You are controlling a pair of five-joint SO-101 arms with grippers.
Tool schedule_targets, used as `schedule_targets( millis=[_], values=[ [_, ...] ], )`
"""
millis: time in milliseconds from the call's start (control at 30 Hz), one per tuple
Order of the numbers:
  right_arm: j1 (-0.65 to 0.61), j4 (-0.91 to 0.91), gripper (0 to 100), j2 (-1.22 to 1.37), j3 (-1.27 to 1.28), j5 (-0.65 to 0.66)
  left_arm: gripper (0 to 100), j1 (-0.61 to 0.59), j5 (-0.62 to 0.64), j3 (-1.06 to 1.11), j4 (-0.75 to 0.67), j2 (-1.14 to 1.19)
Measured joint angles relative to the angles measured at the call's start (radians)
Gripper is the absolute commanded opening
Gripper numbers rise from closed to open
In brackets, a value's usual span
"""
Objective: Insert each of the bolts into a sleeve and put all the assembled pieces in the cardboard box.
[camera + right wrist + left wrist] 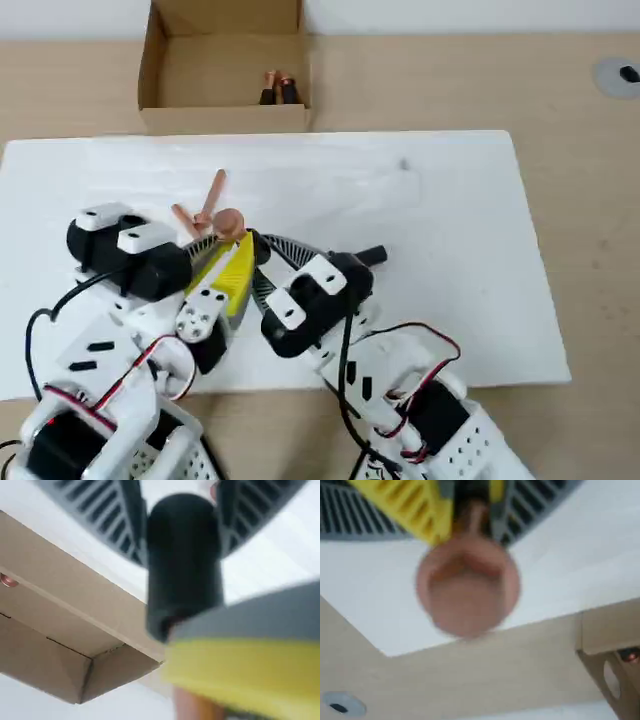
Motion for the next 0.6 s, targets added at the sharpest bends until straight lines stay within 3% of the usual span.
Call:
schedule_targets(
  millis=[267, 433, 600],
  values=[
    [0.017, -0.002, 0.9, -0.002, -0.002, -0.002, 13, 0.055, 0.011, -0.215, 0.298, 0.11],
    [0.02, -0.002, 0.9, -0.002, 0.0, -0.002, 13, 0.055, 0.011, -0.428, 0.387, 0.229],
    [0.115, -0.011, 0.9, 0.023, -0.032, -0.038, 12, -0.092, 0.011, -0.529, 0.41, 0.339]
  ],
)
